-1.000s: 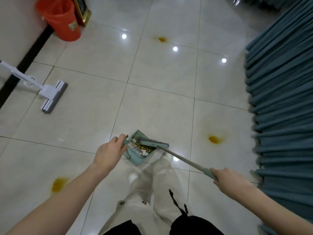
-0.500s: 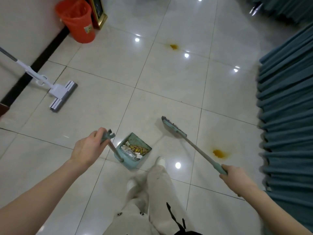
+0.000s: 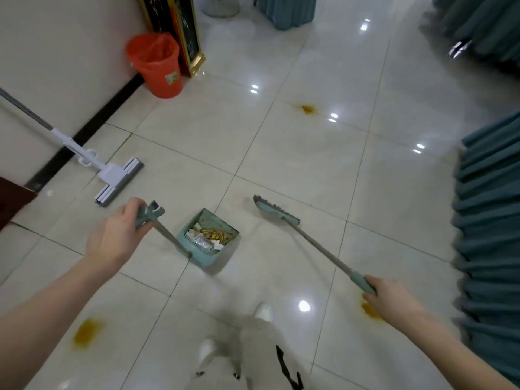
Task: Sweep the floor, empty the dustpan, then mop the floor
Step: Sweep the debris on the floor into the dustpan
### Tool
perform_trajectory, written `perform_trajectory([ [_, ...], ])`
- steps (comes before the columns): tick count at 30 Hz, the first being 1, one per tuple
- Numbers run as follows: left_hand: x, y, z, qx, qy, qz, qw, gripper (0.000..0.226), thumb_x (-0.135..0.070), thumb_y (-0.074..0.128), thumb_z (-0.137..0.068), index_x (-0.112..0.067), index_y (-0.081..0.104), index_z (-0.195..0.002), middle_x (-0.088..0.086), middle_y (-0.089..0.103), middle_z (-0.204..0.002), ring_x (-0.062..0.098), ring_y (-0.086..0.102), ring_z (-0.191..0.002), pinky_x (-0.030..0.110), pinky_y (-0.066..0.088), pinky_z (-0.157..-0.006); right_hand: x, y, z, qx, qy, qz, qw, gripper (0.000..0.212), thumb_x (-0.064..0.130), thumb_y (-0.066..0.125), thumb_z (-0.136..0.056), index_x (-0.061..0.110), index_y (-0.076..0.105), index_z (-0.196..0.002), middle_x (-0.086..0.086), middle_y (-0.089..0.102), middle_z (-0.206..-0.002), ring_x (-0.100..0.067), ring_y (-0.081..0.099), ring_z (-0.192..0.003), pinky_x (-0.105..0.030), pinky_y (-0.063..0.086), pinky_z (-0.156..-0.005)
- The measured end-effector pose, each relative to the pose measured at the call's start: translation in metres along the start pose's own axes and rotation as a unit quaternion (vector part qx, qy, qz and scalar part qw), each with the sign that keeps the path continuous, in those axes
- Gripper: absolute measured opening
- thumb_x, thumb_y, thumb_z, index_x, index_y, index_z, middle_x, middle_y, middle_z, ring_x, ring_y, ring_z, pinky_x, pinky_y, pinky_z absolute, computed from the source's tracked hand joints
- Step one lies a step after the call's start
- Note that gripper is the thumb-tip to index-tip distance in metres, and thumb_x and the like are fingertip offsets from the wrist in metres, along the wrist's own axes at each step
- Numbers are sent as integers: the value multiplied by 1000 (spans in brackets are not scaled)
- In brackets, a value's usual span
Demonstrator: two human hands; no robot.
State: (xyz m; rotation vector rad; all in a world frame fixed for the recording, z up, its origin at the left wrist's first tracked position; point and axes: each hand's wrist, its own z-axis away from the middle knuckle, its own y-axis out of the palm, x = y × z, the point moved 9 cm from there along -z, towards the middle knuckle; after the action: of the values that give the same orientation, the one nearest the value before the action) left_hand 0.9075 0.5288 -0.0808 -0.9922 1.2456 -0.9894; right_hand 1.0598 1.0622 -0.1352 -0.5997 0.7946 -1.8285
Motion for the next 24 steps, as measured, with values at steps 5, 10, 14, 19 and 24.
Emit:
perform_trajectory([
  [5, -16, -42, -50, -35, -36, -9, 999, 30, -33, 60, -90, -18, 40, -105, 10, 60, -94, 31, 57, -71, 47, 50, -57, 47, -66, -54, -29, -57, 49, 997, 16, 34, 54, -92, 34, 55, -108, 5, 64, -87, -15, 62, -75, -33, 54, -67],
  [10, -27, -80, -106, -85, -4, -62, 994, 30, -37, 57, -91, -18, 39, -105, 6, 58, -88, 20, 54, -60, 28, 35, -41, 132, -134, -107, -52, -134, 100, 985, 17, 34, 54, -92, 26, 57, -106, -5, 67, -97, -27, 64, -87, -35, 53, -73],
  [14, -23, -100, -168, -104, -5, -78, 991, 28, -35, 56, -92, -17, 38, -103, 6, 56, -87, 23, 51, -58, 29, 30, -42, 210, -189, -148, -76, -176, 110, 975, 19, 33, 51, -93, 24, 57, -109, -10, 66, -102, -30, 64, -93, -31, 44, -67],
  [19, 1, -128, -266, -128, -14, -88, 988, 31, -36, 56, -92, -10, 42, -103, 13, 59, -82, 27, 44, -51, 37, 38, -45, 303, -255, -205, -104, -205, 102, 968, 18, 33, 52, -92, 25, 57, -107, -7, 65, -97, -30, 63, -87, -34, 49, -68],
  [24, 43, -162, -365, -122, -26, -127, 984, 32, -40, 53, -93, -13, 42, -106, 15, 66, -91, 37, 60, -59, 37, 38, -47, 380, -327, -258, -141, -219, 93, 961, 17, 36, 51, -91, 29, 56, -105, -3, 66, -92, -25, 63, -82, -39, 55, -72],
])
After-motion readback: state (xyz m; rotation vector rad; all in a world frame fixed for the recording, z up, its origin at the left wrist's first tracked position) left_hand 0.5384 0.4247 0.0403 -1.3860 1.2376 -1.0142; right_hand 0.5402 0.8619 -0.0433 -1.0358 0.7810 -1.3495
